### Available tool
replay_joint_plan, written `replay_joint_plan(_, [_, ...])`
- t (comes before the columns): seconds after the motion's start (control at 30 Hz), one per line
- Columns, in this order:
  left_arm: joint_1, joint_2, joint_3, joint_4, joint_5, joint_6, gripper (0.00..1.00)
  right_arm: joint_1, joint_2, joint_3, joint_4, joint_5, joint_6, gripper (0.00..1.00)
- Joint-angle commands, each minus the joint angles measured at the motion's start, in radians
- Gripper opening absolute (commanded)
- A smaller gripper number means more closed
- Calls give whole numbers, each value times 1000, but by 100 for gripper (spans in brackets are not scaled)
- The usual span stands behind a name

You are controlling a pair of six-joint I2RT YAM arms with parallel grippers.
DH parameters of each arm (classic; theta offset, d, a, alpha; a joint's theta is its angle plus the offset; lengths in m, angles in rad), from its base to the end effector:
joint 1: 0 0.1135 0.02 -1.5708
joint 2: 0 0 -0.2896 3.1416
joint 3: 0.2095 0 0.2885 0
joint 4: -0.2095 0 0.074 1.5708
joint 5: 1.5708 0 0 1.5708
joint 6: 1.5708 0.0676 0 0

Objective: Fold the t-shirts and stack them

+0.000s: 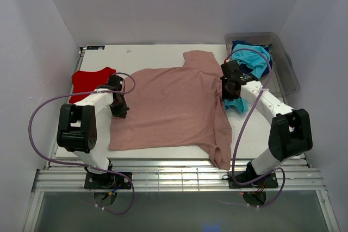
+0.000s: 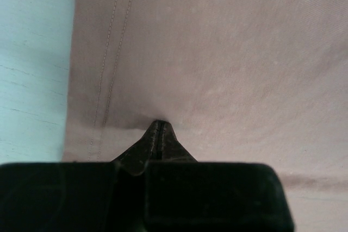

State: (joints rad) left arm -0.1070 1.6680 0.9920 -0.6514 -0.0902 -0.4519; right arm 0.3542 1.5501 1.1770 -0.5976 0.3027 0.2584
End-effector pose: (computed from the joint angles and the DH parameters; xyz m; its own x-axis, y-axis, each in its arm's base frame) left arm 0.3385 -0.0302 0.1348 -0.9051 -0.3402 -0.2550 -0.3451 0.9382 -0.0266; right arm 0.3605 0.1118 0.2417 -0.7926 -0.0330 -0.6088 0.0304 0.9952 -0.0935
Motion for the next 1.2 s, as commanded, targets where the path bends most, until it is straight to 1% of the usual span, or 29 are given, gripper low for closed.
replay_joint_plan(0.0, [4, -47, 22, 19, 6, 15, 1, -6, 30, 49, 18, 50, -33, 30])
replay_joint_plan(0.1, [4, -53, 13, 18, 9, 13, 1, -6, 41, 52, 2, 79, -30, 31])
replay_joint_plan(0.3, [4, -82, 11, 19, 9, 18, 0, -6, 28, 26, -8, 170, -41, 37])
replay_joint_plan(0.4, [6, -88, 20, 15, 9, 25, 0, -6, 36, 7, -10, 170, -45, 37])
replay_joint_plan(0.43, [6, -91, 22, 15, 9, 27, 0, -6, 39, 3, -8, 170, -47, 34])
replay_joint_plan(0.47, [7, -90, 25, 13, 9, 28, 0, -6, 47, -5, -1, 170, -47, 27])
replay_joint_plan(0.5, [9, -96, 28, 13, 9, 30, 0, -6, 51, -7, -1, 168, -48, 11])
replay_joint_plan(0.53, [9, -99, 30, 12, 7, 32, 0, -6, 56, -5, 1, 165, -47, 8])
replay_joint_plan(0.67, [16, -106, 30, 10, -2, 36, 0, -4, 59, 24, -2, 148, -53, 8])
replay_joint_plan(0.8, [20, -116, 16, 10, -3, 32, 0, -6, 31, 105, -40, 160, -77, 8])
replay_joint_plan(0.9, [21, -120, 7, 15, 4, 27, 0, -8, 25, 214, -80, 193, -103, 8])
replay_joint_plan(0.93, [23, -120, 2, 16, 7, 24, 0, -12, 30, 278, -108, 197, -110, 8])
replay_joint_plan(1.0, [23, -120, -4, 19, 17, 19, 0, -30, 41, 349, -137, 207, -126, 8])
replay_joint_plan(1.03, [21, -120, -6, 21, 21, 15, 0, -38, 57, 413, -158, 213, -133, 8])
replay_joint_plan(1.13, [21, -123, -16, 22, 29, 12, 0, -83, 100, 487, -171, 239, -169, 8])
replay_joint_plan(1.17, [21, -126, -24, 24, 30, 10, 0, -113, 114, 534, -179, 243, -179, 8])
